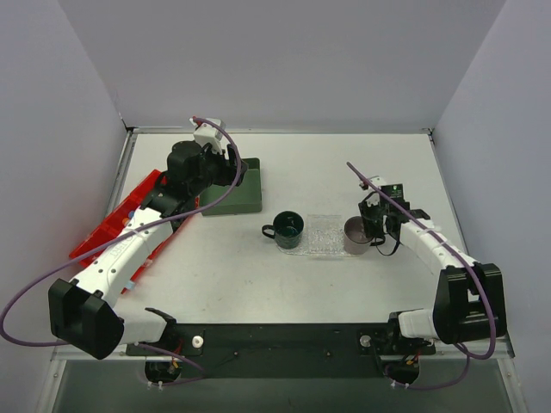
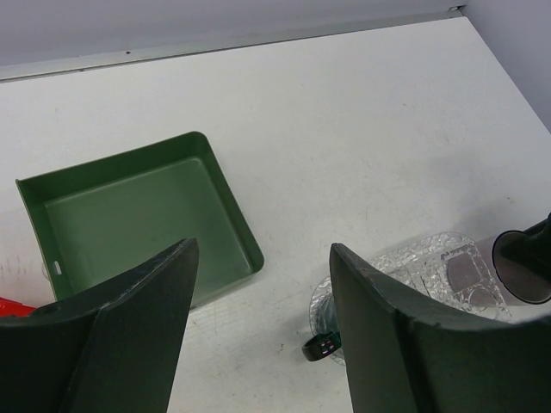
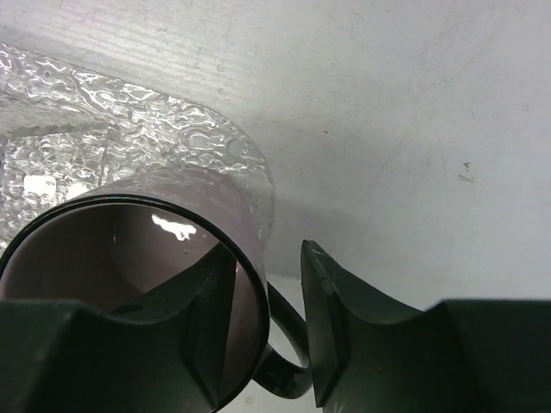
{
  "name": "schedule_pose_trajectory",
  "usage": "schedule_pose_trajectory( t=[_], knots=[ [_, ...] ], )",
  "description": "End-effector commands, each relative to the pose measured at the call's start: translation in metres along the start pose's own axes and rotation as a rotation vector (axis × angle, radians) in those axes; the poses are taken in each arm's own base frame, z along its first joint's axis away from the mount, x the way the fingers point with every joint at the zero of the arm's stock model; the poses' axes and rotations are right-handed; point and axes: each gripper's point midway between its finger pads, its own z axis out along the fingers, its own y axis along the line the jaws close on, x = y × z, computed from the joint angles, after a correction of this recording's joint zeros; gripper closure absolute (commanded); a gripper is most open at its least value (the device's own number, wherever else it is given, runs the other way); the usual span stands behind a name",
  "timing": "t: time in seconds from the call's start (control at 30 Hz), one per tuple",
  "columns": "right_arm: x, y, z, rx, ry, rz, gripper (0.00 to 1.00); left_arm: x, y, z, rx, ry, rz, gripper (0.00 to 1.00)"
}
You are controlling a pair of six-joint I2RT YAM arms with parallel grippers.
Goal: Prepare toiletry sets of a toothbrush and toothpaste on the tray
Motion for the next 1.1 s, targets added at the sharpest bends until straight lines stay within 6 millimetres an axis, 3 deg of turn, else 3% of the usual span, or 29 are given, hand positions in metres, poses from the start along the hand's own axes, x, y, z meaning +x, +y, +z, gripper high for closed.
schedule_pose_trajectory(
  t=[0.0, 0.27, 0.47, 0.6, 0.8, 1.07],
  knots=[
    [-0.014, -0.01, -0.007, 0.062, -0.002, 0.036, 0.67, -0.005, 0.0, 0.001, 0.007, -0.017, 0.009, 0.28],
    [-0.039, -0.026, -0.035, 0.163, -0.081, 0.146, 0.64, -0.006, -0.002, 0.0, 0.014, -0.02, 0.003, 0.28],
    [-0.037, -0.026, -0.07, 0.229, -0.065, 0.281, 0.64, -0.002, -0.003, 0.003, 0.022, -0.007, -0.005, 0.28],
    [-0.022, -0.02, -0.09, 0.284, -0.049, 0.403, 0.64, 0.0, -0.004, 0.005, 0.027, -0.002, -0.013, 0.28],
    [-0.008, -0.007, -0.095, 0.259, -0.041, 0.55, 0.63, 0.004, -0.006, 0.007, 0.04, 0.009, -0.024, 0.28],
    [0.01, 0.002, -0.081, 0.267, 0.033, 0.64, 0.63, 0.006, -0.006, 0.008, 0.042, 0.015, -0.03, 0.28]
  ],
)
